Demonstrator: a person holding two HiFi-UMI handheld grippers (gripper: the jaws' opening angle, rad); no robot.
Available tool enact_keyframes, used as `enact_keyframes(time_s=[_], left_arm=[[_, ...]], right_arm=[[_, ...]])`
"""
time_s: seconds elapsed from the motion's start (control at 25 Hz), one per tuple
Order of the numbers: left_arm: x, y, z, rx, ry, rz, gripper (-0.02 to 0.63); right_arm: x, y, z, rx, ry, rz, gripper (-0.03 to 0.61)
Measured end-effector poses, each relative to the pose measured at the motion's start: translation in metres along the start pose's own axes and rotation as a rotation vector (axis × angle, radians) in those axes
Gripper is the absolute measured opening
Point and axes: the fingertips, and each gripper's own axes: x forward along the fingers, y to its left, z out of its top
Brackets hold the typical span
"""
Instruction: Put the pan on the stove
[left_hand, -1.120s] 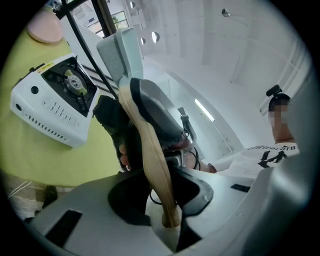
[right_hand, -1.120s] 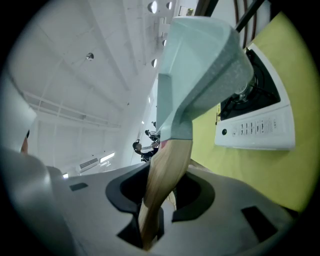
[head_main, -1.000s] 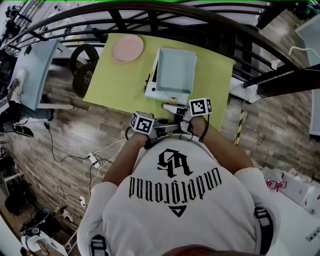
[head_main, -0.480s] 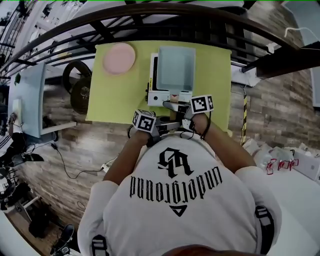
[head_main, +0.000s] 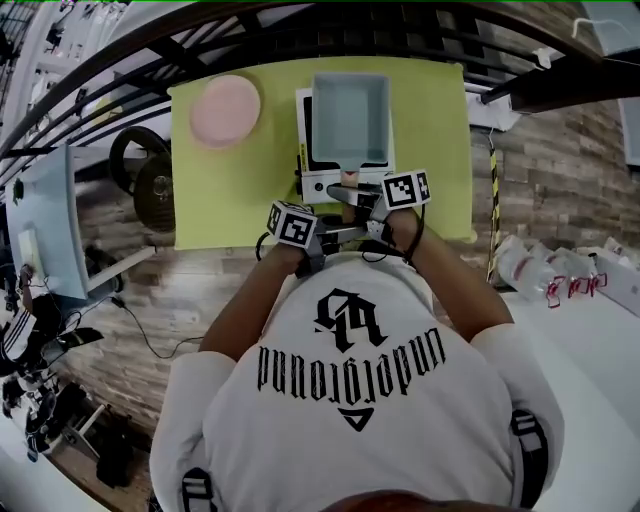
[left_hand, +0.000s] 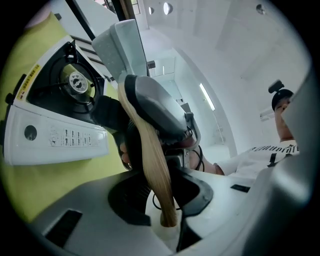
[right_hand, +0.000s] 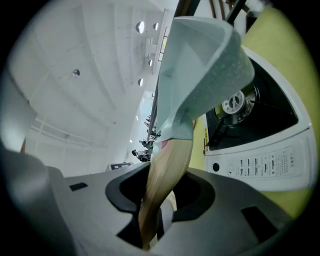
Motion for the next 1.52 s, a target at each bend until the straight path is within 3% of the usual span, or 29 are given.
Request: enact_keyframes(time_s=[0.68,1.04,1.52], left_arm=[[0.025,0.072,-0.009,-0.11,0.063,0.023,0.11],[0.024,0.092,-0.009,-0.156,0.049,0.017,0.11],[0.027,0.105,-0.009,-0.153,0.039,0.041,0.11]], right_arm=[[0.01,-0.083,-0.006,0.058,0.093,-0.062,0.137],[0.02,-0.104,-0.006,0.083,0.114,-0.058,0.138],[0.022,-0.114,-0.007,0.11,0.108,-0.033,0.135]])
